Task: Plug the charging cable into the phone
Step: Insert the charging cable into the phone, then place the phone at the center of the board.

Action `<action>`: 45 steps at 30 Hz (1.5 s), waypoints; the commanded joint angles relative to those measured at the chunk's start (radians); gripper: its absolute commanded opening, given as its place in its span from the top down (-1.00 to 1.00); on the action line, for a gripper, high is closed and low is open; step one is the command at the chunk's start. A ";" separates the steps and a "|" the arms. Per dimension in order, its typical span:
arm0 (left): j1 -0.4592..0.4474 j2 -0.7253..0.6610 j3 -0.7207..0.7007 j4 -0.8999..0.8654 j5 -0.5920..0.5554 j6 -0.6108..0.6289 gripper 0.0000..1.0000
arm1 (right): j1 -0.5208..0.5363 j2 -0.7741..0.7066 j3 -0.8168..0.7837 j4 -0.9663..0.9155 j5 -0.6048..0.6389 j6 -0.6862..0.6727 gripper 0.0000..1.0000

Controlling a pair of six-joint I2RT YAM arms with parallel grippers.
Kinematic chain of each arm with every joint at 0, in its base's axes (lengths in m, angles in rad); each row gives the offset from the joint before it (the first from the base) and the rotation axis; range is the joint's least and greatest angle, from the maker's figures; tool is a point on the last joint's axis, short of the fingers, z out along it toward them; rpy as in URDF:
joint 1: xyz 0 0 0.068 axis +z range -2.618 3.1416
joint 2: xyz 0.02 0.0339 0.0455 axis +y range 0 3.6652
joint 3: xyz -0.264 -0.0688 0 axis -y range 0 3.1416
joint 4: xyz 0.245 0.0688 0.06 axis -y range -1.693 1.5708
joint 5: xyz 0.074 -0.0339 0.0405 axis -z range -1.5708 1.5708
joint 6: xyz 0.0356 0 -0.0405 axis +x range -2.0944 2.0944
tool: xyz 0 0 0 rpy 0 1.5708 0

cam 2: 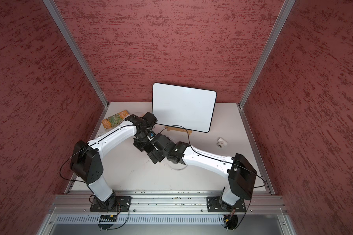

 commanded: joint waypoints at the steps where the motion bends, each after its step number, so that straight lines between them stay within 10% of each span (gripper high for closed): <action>1: -0.001 -0.014 0.011 -0.028 0.047 0.010 1.00 | -0.017 -0.119 -0.035 0.068 0.028 0.034 -0.97; 8: 0.004 -0.002 0.023 -0.050 0.022 0.019 1.00 | -0.147 -0.291 -0.099 0.023 -0.037 0.159 -0.97; 18: 0.040 0.066 0.016 -0.040 0.036 0.067 1.00 | -0.602 -0.296 -0.258 0.119 -0.486 0.380 -0.97; 45: 0.071 0.253 0.017 0.007 0.040 0.079 1.00 | -0.639 -0.138 -0.316 0.274 -0.676 0.288 -0.97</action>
